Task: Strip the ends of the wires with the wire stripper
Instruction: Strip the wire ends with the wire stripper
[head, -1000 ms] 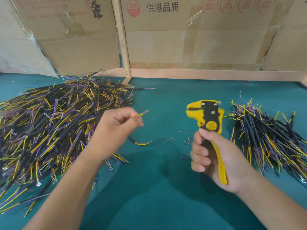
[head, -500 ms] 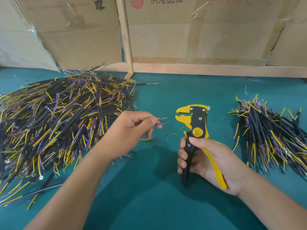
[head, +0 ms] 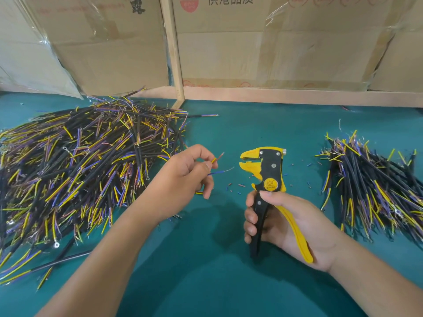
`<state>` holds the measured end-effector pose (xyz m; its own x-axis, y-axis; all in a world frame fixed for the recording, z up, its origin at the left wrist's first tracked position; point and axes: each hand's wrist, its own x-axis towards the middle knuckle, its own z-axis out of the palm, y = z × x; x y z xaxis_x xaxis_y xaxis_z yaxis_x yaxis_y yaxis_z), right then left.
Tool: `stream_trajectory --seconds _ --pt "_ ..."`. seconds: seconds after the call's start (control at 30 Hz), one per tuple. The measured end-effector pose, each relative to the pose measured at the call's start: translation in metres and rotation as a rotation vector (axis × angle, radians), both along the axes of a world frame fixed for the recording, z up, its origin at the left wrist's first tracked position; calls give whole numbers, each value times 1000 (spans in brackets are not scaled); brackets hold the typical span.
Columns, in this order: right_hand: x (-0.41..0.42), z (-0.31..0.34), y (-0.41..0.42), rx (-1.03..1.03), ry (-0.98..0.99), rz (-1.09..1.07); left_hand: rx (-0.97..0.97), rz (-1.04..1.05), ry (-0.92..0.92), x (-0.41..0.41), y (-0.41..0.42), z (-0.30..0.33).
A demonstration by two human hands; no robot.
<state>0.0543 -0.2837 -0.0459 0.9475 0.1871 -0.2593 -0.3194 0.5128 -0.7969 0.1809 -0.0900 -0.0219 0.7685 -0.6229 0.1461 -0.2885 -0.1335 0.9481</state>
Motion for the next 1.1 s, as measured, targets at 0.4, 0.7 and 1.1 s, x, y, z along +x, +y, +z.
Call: stream_trajectory --seconds 0.4,0.7,1.1 --pt "0 2 3 7 14 4 -28 -96 -62 0 3 -2" --pt "0 -1 1 8 8 15 -19 -178 -30 -2 3 -4" --pt "-1 1 1 12 6 18 3 -215 -57 -3 2 -7"
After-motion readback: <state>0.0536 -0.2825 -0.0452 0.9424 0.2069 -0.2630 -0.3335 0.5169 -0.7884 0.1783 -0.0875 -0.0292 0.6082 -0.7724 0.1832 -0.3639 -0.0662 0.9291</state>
